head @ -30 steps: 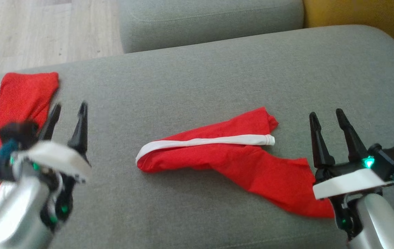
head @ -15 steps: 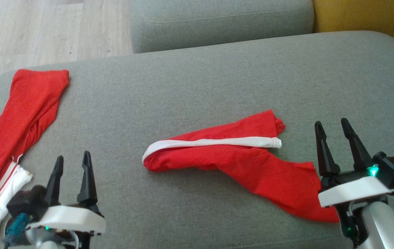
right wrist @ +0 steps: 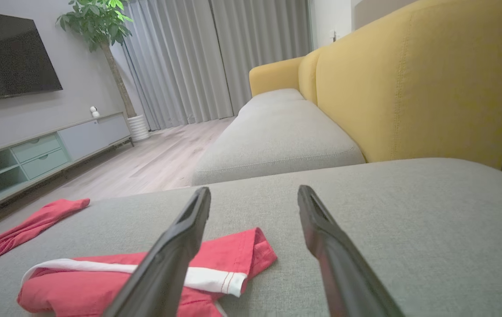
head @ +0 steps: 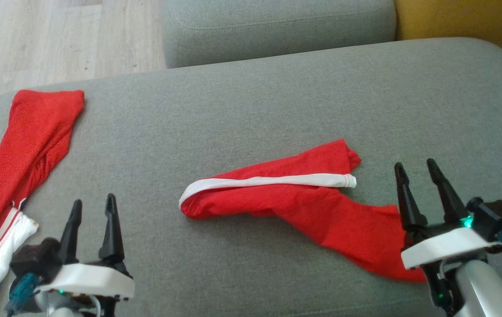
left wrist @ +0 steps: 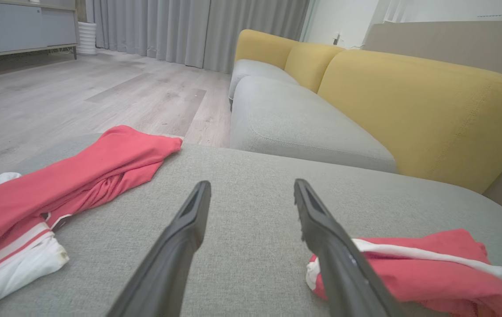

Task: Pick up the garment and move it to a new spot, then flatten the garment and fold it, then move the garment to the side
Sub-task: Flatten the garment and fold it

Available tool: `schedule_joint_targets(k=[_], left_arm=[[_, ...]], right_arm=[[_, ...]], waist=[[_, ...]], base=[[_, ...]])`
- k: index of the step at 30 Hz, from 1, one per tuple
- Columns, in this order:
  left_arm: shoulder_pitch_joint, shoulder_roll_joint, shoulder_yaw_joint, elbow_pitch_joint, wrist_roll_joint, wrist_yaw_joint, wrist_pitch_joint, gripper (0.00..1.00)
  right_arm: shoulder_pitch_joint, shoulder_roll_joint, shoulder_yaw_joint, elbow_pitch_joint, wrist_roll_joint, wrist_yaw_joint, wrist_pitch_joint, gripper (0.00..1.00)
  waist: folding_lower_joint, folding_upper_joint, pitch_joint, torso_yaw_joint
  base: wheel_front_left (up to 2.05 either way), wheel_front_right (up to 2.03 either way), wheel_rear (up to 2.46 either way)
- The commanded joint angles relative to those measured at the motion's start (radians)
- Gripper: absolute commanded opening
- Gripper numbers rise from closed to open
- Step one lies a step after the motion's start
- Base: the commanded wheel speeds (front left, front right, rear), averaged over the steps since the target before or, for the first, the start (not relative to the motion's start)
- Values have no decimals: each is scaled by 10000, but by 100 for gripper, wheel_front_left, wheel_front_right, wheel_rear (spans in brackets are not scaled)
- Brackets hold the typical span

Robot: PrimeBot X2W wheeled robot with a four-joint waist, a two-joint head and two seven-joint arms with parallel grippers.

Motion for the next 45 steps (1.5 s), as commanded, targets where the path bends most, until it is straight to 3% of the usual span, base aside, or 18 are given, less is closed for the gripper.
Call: schedule_joint_targets(k=[1, 9, 13, 17, 22, 28, 29, 31, 32, 34, 35, 36, 45], left_arm=[[-571, 4, 424, -247, 189, -82, -121, 100], [-782, -343, 443, 214, 434, -542, -122, 100], [-1121, -532, 353, 834, -155, -976, 167, 100], [-1939, -276, 160, 1366, -262, -1315, 835, 100], [-2562, -130, 32, 1618, -243, -1429, 1081, 100], [-2586, -215, -81, 1810, -273, -1430, 972, 100], [-2580, -232, -101, 1837, -279, -1431, 948, 100], [-2589, -242, -120, 1919, -305, -1450, 888, 100], [-2597, -236, -127, 1967, -308, -1455, 863, 100], [-2627, -236, -158, 2041, -298, -1454, 822, 100], [-2627, -236, -158, 2041, -298, -1454, 822, 100], [-2638, -247, -174, 2066, -297, -1447, 804, 100], [-2422, -204, -87, 2323, -399, -1316, 623, 100]], right_arm=[[-466, -144, 276, -147, 154, -7, 17, 100], [-1634, -290, 575, 1103, 885, -7, 1312, 100], [-1944, -245, 454, 1791, 1197, -7, 2255, 100], [-2281, -96, 397, 2406, 1647, -7, 3385, 100], [-2541, 174, 378, 2992, 2587, -7, 4782, 100], [-2707, 321, 289, 3168, 3376, -7, 5372, 100], [-2730, 319, 268, 3172, 3474, -7, 5364, 97], [-2776, 281, 261, 3195, 3540, -7, 5248, 74], [-2795, 259, 259, 3226, 3550, -7, 5175, 67], [-2828, 221, 270, 3304, 3577, -7, 5057, 31], [-2828, 221, 270, 3304, 3577, -7, 5057, 31], [-2844, 193, 311, 3322, 3577, -7, 4993, 0], [-2995, -52, 774, 2686, 3562, -7, 4156, 0]], waist=[[0, 0, 15, 43], [0, 0, 131, 606], [0, 0, 258, 931], [0, 0, 472, 1038], [0, 0, 603, 1110], [0, 0, 701, 1306], [0, 0, 717, 1355], [0, 0, 726, 1441], [0, 0, 729, 1481], [0, 0, 734, 1558], [0, 0, 734, 1558], [0, 0, 730, 1593], [0, 0, 346, 1408]], base=[[0, 0, 0], [0, 0, 0], [0, 0, 0], [0, 0, 0], [0, 0, 0], [0, 0, 0], [0, 0, 0], [0, 0, 0], [0, 0, 0], [0, 0, 0], [0, 0, 0], [0, 0, 0], [0, 0, 0]])
